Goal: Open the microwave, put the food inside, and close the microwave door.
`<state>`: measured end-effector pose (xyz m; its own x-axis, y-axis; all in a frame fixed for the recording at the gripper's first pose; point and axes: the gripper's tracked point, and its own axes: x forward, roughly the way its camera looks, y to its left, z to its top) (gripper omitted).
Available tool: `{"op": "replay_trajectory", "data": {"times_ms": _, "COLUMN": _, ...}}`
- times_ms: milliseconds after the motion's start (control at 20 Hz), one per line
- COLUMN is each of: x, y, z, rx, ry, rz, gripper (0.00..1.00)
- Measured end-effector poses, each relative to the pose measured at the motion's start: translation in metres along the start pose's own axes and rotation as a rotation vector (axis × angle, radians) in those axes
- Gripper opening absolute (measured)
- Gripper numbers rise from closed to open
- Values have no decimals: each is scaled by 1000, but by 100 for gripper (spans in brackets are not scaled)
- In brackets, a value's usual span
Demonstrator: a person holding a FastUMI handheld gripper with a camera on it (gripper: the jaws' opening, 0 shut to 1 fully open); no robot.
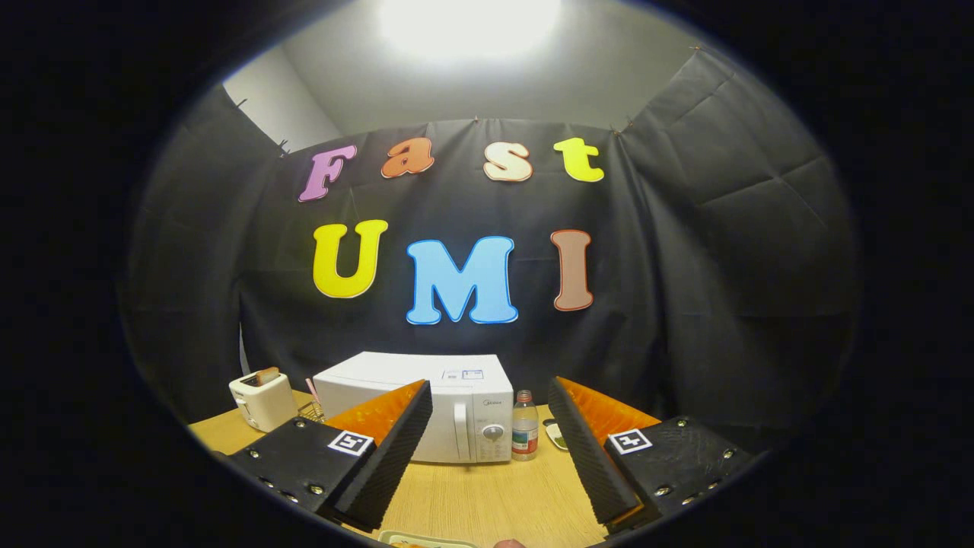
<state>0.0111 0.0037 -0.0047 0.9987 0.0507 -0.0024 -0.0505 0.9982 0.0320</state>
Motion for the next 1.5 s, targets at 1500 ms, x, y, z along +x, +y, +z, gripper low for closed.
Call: {"op": "replay_trajectory", "data": {"times_ms": 1500, "x": 159, "y": 37, "z": -109, "rx": -30, "ry": 103, "rz": 125, "gripper": 97}}
